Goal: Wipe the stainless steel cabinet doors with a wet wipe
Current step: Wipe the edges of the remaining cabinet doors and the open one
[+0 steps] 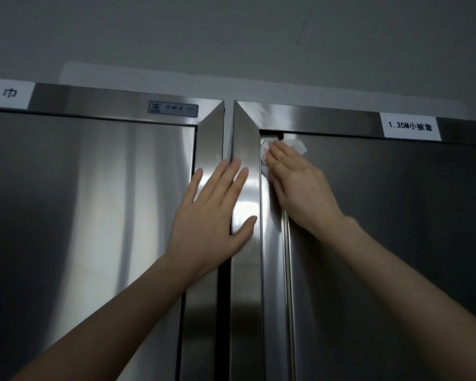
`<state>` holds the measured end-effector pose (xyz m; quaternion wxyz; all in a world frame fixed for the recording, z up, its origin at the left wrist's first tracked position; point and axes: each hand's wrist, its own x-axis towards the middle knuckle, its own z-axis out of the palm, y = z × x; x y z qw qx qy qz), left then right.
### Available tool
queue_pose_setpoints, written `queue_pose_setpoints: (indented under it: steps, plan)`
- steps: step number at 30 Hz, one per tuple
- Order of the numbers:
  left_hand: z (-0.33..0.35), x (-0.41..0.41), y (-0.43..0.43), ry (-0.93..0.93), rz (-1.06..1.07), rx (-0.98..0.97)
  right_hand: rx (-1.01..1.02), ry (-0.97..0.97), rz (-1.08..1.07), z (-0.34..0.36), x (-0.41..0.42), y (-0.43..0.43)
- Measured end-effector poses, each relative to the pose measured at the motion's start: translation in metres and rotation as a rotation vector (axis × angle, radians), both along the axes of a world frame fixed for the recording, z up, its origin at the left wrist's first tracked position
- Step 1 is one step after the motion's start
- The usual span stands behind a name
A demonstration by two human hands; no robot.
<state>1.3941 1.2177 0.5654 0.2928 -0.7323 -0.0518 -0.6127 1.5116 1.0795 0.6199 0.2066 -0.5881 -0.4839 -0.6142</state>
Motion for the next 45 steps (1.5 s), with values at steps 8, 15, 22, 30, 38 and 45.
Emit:
queue_pose_setpoints:
  steps: [8, 15, 22, 30, 38, 45]
  plan:
    - [-0.018, -0.001, 0.001, 0.008, -0.025, -0.002, -0.059, 0.029, 0.038, -0.005, -0.003, -0.01]
    - [-0.074, -0.001, 0.002, 0.039, -0.038, 0.037, 0.034, 0.038, 0.025, -0.086, -0.005, 0.002]
    - [-0.115, -0.002, 0.001, 0.088, -0.005, 0.071, -0.076, 0.005, 0.006, -0.118, -0.002, -0.013]
    - [-0.117, 0.0, 0.003, 0.067, -0.036, 0.076, 0.081, 0.084, -0.044, -0.146, -0.018, 0.006]
    - [-0.166, -0.003, 0.011, 0.144, -0.097, 0.082, -0.027, 0.02, -0.147, -0.171, -0.018, -0.009]
    - [-0.198, -0.004, 0.014, 0.123, -0.096, 0.074, 0.047, 0.133, -0.024, -0.228, -0.023, 0.0]
